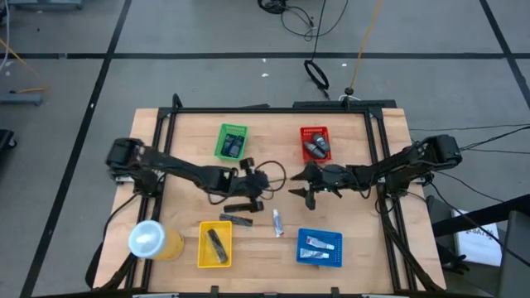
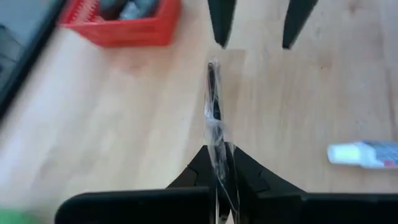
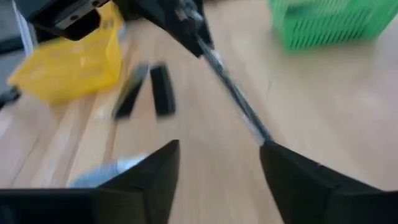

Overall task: Pick & Place Travel size toiletries
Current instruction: Put the black hairbrush into the yellow bin

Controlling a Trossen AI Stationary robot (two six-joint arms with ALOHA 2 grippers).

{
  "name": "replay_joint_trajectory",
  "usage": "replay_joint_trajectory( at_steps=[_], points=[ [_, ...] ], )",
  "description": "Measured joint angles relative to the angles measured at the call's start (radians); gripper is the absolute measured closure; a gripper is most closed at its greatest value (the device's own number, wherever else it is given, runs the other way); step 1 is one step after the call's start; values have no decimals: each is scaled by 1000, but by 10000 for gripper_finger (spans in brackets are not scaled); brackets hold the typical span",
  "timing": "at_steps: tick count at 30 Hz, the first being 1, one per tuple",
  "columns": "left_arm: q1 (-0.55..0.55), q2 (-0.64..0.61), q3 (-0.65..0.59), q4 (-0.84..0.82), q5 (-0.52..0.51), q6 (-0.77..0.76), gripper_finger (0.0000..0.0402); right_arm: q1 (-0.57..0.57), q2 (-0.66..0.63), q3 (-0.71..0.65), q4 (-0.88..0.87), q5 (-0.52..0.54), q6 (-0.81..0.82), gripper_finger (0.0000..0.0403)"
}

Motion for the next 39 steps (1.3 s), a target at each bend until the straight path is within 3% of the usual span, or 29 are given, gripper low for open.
replay_joint_trajectory(
  at_steps=[3,6,8,12,15,20,29,39],
  points=[
    [-53,-110,30,-245,-5,-74,397,23,3,-41,149,98,-30,149],
    [-105,-201,85,-490,60,-177,394,27,6,-82,263,131,-66,136],
    [-136,-253,127,-635,171,-260,388,23,6,-100,325,130,-69,134],
    [-185,-324,166,-779,492,-464,393,22,6,-113,343,129,-75,139],
    [-215,-356,163,-779,634,-580,398,22,6,-113,346,127,-77,144],
    [-258,-358,108,-760,722,-613,388,22,6,-113,346,127,-77,146],
    [-245,-247,-59,-463,955,-584,393,22,6,-113,351,126,-70,145],
    [-170,-90,-92,-466,1067,-469,300,23,6,-113,353,126,-70,145]
  ],
)
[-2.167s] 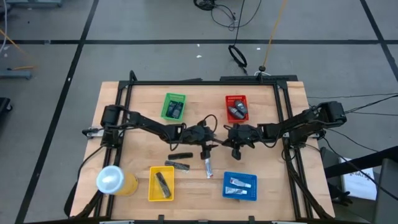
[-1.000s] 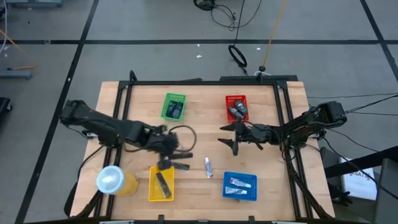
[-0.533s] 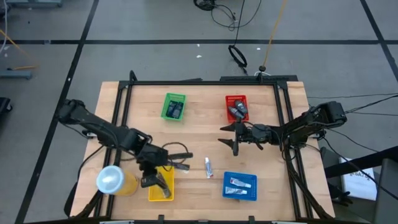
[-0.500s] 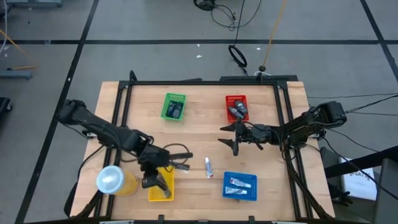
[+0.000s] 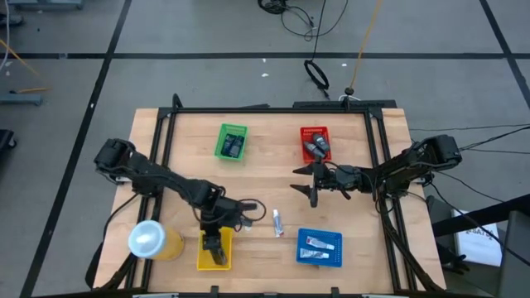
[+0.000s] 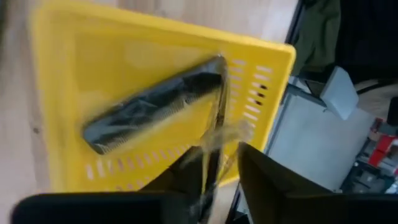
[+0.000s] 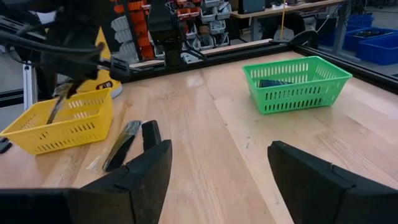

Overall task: Pick & Place Travel size toiletries
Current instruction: Put the black hairbrush into the yellow bin

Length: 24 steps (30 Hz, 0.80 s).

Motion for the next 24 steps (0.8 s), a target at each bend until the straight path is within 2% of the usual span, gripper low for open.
replay_joint_trajectory(
  at_steps=[7,13,15,18,21,24],
  points=[
    [86,0,0,-23,90,-14,211,0,0,0,0,-27,0,147],
    [143,-23,0,-236,146,-2,162,0,0,0,0,-27,0,147],
    [159,-29,1,-303,134,26,155,0,0,1,-3,-27,0,148],
    [164,-47,-1,-329,35,85,156,0,0,1,-3,-27,0,149],
    [171,-51,1,-266,13,118,168,0,0,1,-6,-27,0,149],
    [182,-56,1,-138,-84,153,185,0,0,1,-7,-26,0,149]
  ],
)
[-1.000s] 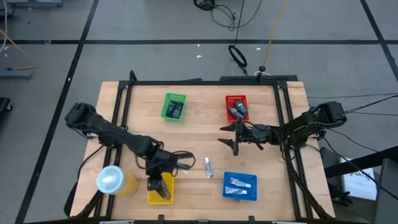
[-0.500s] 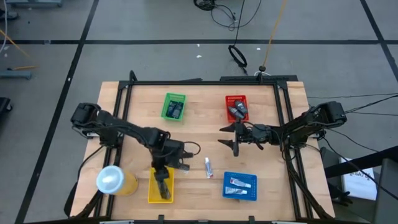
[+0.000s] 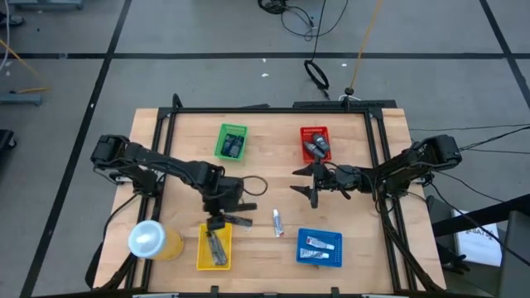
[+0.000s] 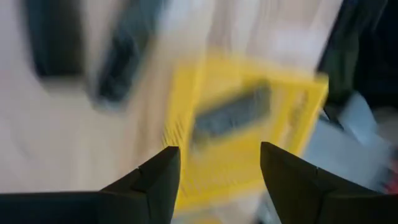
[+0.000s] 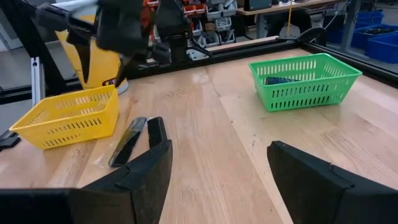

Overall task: Pick & Place Travel size toiletries
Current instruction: Put the black hairbrush into the yellow bin

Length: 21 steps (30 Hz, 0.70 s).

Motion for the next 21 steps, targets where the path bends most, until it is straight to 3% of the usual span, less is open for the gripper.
replay_joint_trajectory(
  at_steps=[2,6,8,13,21],
  points=[
    [6,-2,0,96,-124,55,198,0,0,0,0,0,-2,149],
    [9,-1,1,289,-531,101,221,0,0,0,0,0,-3,149],
    [28,16,1,324,-658,115,230,0,0,0,-1,0,-3,149],
    [65,86,0,352,-608,235,255,0,0,0,-1,0,-3,149],
    [32,265,2,462,-716,368,291,0,0,0,-24,1,-8,149]
  ],
)
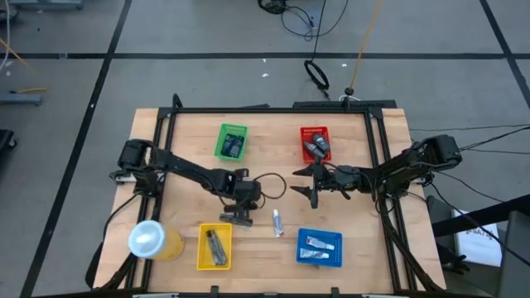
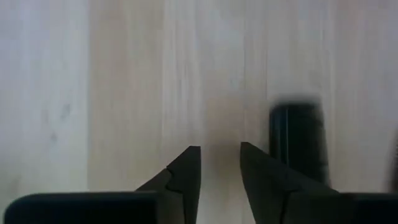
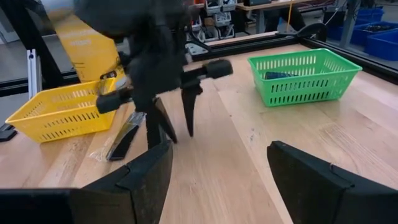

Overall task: Pick & Place Travel size toiletries
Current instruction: Put the black hairbrush into the yellow bin

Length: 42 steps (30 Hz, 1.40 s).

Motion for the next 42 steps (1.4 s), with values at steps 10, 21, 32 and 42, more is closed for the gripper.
replay_joint_trajectory(
  at_steps=[10,21,32,42],
  points=[
    [16,68,-1,403,-228,34,309,0,0,0,-5,2,-14,149],
    [-9,-158,31,-47,153,-63,310,0,0,0,-8,3,-18,149],
    [-56,-32,-20,89,96,-36,310,0,0,-1,0,3,-18,149],
    [-34,98,-17,381,-67,121,309,0,0,-1,1,3,-18,149]
  ],
)
